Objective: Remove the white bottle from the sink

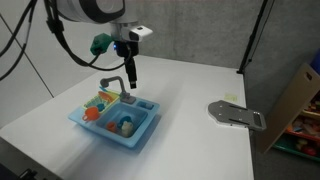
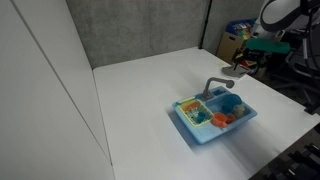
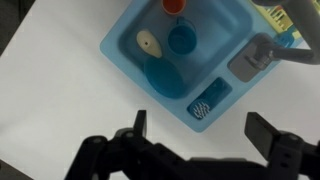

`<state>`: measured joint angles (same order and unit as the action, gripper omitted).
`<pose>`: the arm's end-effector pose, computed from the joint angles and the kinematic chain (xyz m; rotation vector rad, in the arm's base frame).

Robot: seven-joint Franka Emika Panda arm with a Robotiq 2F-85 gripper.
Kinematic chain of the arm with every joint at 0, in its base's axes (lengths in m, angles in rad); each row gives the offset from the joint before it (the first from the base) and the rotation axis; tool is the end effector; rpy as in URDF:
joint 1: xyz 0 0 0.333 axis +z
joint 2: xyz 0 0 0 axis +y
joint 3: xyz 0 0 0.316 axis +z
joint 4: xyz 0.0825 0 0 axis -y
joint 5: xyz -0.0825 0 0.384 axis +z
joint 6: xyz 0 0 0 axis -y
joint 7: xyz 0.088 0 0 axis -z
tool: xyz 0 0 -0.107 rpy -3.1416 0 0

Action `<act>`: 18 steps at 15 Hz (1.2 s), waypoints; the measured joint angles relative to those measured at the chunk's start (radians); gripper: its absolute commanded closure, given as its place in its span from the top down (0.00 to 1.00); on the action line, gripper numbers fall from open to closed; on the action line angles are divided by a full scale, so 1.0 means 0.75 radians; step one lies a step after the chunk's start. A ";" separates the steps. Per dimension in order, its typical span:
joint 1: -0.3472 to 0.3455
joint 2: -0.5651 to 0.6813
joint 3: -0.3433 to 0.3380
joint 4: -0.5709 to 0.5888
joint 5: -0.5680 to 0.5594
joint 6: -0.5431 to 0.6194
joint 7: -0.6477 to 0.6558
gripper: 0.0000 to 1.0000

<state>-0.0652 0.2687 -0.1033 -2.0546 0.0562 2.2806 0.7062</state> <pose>0.5757 -0.0952 0.3037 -2.8192 1.3777 0.0678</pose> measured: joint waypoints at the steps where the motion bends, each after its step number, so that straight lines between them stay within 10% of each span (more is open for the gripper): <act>1: 0.000 0.014 -0.006 0.000 0.000 0.017 -0.001 1.00; 18: 0.002 0.103 -0.047 -0.172 -0.006 0.214 -0.230 1.00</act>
<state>-0.0636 0.3457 -0.1386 -2.1839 0.0515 2.4412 0.5333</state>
